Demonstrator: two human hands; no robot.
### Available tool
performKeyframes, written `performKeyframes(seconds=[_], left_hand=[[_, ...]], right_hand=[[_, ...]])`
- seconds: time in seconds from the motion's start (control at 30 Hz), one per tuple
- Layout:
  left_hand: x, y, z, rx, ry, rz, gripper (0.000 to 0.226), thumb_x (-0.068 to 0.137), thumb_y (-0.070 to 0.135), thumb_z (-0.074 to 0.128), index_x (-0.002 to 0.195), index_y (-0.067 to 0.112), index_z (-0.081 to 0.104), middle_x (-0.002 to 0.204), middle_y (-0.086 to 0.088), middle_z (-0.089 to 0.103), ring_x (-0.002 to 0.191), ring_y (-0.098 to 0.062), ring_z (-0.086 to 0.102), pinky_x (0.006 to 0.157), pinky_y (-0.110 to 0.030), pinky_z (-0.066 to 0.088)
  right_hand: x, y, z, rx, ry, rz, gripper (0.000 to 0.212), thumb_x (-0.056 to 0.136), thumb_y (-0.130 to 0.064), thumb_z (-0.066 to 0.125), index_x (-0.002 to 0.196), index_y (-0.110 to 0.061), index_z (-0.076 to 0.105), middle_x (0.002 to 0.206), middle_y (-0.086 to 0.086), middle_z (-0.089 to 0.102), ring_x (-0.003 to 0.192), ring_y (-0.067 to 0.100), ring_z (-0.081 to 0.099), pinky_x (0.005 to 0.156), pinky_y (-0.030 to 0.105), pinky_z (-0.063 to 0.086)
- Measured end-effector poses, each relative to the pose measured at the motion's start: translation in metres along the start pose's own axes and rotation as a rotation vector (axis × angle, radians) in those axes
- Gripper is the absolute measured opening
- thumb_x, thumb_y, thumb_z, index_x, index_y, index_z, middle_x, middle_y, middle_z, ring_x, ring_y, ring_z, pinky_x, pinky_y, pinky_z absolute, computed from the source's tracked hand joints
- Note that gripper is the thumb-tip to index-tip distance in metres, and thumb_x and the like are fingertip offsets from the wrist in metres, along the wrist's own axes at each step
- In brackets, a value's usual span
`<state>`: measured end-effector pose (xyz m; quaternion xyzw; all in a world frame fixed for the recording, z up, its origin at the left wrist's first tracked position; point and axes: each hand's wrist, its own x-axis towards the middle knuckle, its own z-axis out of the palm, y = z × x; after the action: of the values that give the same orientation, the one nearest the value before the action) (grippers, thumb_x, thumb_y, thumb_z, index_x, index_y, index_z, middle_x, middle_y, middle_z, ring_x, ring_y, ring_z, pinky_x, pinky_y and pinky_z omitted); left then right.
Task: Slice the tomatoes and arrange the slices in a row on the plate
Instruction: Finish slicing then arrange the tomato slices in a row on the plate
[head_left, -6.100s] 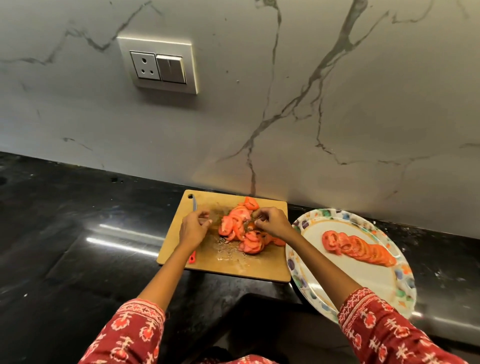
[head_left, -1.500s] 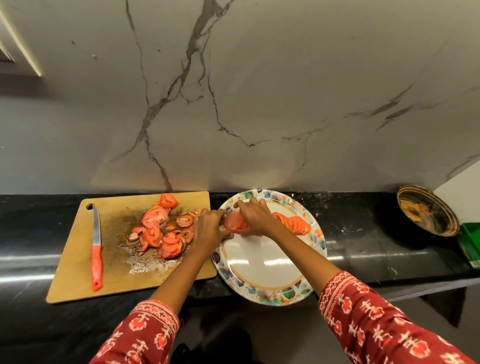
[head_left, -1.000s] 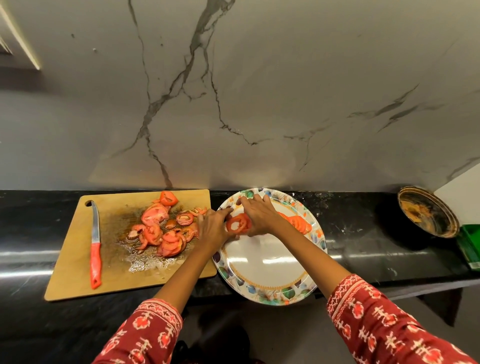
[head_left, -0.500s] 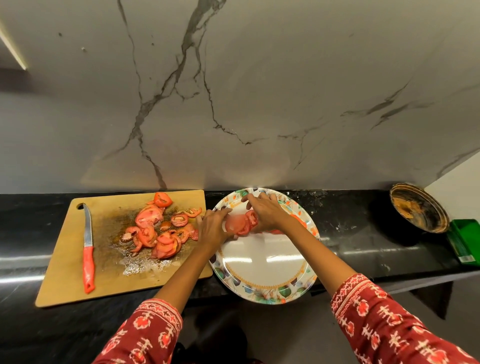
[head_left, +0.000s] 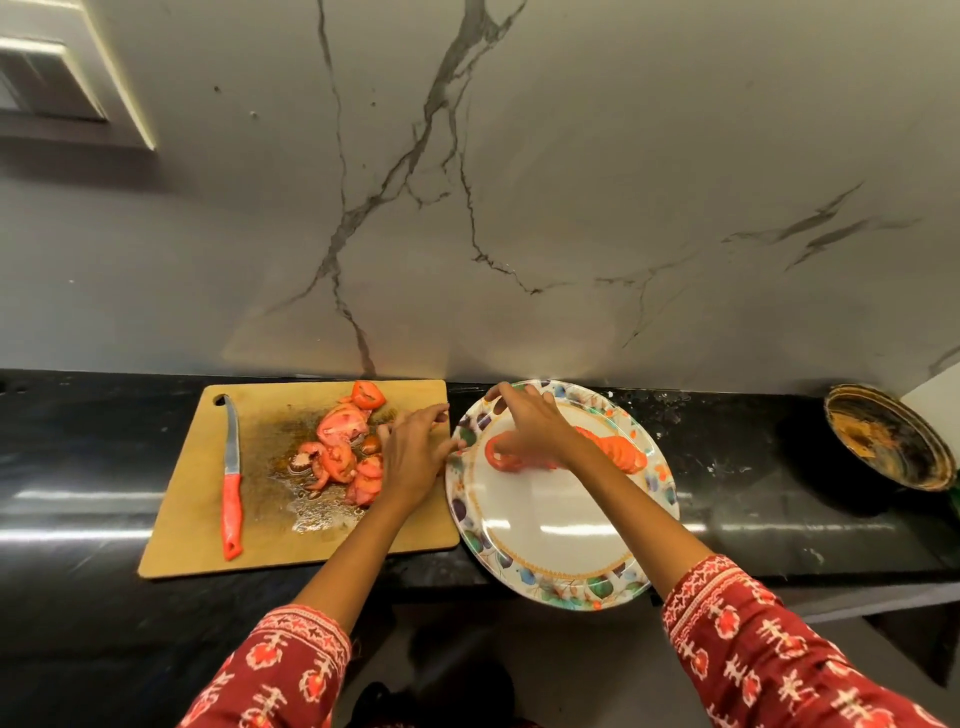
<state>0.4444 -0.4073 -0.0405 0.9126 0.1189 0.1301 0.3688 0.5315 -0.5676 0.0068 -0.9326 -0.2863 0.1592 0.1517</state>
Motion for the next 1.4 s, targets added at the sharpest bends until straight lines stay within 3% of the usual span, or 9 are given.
performKeyframes(seconds=[0.13, 0.27, 0.43, 0.67, 0.87, 1.0, 1.13, 1.27, 1.4], left_hand=[[-0.003, -0.025, -0.038, -0.012, 0.17, -0.095, 0.037, 0.081, 0.024, 0.069, 0.116, 0.015, 0.062, 0.105, -0.005, 0.067, 0.104, -0.028, 0.054, 0.088, -0.046, 0.039], [-0.011, -0.05, -0.082, -0.022, 0.254, -0.257, 0.033, 0.086, 0.019, 0.064, 0.118, 0.012, 0.061, 0.11, -0.011, 0.065, 0.107, -0.029, 0.051, 0.091, -0.046, 0.043], [-0.018, -0.083, -0.116, -0.002, 0.235, -0.333, 0.034, 0.085, 0.015, 0.065, 0.118, 0.012, 0.061, 0.111, -0.006, 0.066, 0.11, -0.027, 0.055, 0.094, -0.042, 0.036], [-0.015, -0.108, -0.127, -0.027, 0.121, -0.33, 0.03, 0.083, 0.017, 0.067, 0.112, 0.02, 0.064, 0.101, -0.001, 0.069, 0.099, -0.021, 0.062, 0.093, -0.049, 0.044], [0.014, -0.095, -0.117, -0.012, -0.072, -0.188, 0.031, 0.083, 0.009, 0.066, 0.114, 0.008, 0.064, 0.105, -0.008, 0.068, 0.097, -0.02, 0.063, 0.085, -0.031, 0.05], [0.034, -0.094, -0.102, 0.116, -0.189, -0.166, 0.037, 0.083, 0.018, 0.066, 0.119, 0.014, 0.061, 0.112, -0.009, 0.066, 0.104, -0.024, 0.059, 0.088, -0.041, 0.051], [0.045, -0.088, -0.098, 0.266, -0.243, -0.191, 0.025, 0.08, 0.023, 0.069, 0.105, 0.021, 0.064, 0.109, -0.002, 0.066, 0.108, -0.024, 0.055, 0.09, -0.04, 0.043], [0.052, -0.088, -0.095, 0.316, -0.294, -0.244, 0.025, 0.08, 0.022, 0.069, 0.104, 0.022, 0.062, 0.111, -0.002, 0.063, 0.109, -0.024, 0.053, 0.091, -0.039, 0.04], [0.055, -0.086, -0.093, 0.357, -0.32, -0.281, 0.023, 0.082, 0.023, 0.067, 0.103, 0.023, 0.059, 0.114, -0.002, 0.061, 0.111, -0.025, 0.052, 0.095, -0.04, 0.038]], right_hand=[[0.014, -0.029, 0.01, 0.124, 0.058, -0.034, 0.042, 0.078, -0.02, 0.069, 0.116, -0.016, 0.053, 0.11, 0.002, 0.063, 0.102, 0.022, 0.053, 0.088, 0.037, 0.045], [0.028, -0.059, 0.023, 0.212, 0.098, 0.031, 0.026, 0.081, -0.014, 0.064, 0.106, -0.01, 0.058, 0.094, 0.006, 0.067, 0.093, 0.025, 0.06, 0.076, 0.034, 0.047], [0.04, -0.098, 0.044, 0.166, 0.084, 0.221, 0.024, 0.085, -0.024, 0.06, 0.105, -0.012, 0.061, 0.108, 0.008, 0.065, 0.102, 0.027, 0.059, 0.076, 0.029, 0.044], [0.045, -0.128, 0.066, -0.031, 0.126, 0.33, 0.035, 0.086, -0.036, 0.064, 0.11, -0.011, 0.058, 0.116, 0.013, 0.059, 0.115, 0.03, 0.048, 0.085, 0.036, 0.045], [0.048, -0.128, 0.063, -0.009, 0.064, 0.373, 0.033, 0.088, -0.028, 0.064, 0.113, -0.009, 0.058, 0.119, 0.014, 0.058, 0.118, 0.031, 0.046, 0.085, 0.036, 0.046], [0.05, -0.125, 0.055, -0.027, 0.002, 0.345, 0.038, 0.084, -0.028, 0.069, 0.114, -0.009, 0.056, 0.119, 0.014, 0.058, 0.119, 0.03, 0.043, 0.085, 0.035, 0.045], [0.054, -0.123, 0.051, 0.026, -0.008, 0.306, 0.035, 0.078, -0.033, 0.073, 0.102, -0.015, 0.055, 0.114, 0.011, 0.059, 0.111, 0.028, 0.052, 0.085, 0.037, 0.046], [0.054, -0.118, 0.051, 0.166, 0.022, 0.272, 0.026, 0.077, -0.022, 0.072, 0.092, -0.018, 0.052, 0.104, 0.009, 0.063, 0.098, 0.026, 0.058, 0.072, 0.032, 0.043], [0.05, -0.109, 0.049, 0.312, 0.051, 0.275, 0.017, 0.079, -0.012, 0.069, 0.096, -0.008, 0.066, 0.094, 0.007, 0.066, 0.086, 0.017, 0.058, 0.065, 0.023, 0.044]])
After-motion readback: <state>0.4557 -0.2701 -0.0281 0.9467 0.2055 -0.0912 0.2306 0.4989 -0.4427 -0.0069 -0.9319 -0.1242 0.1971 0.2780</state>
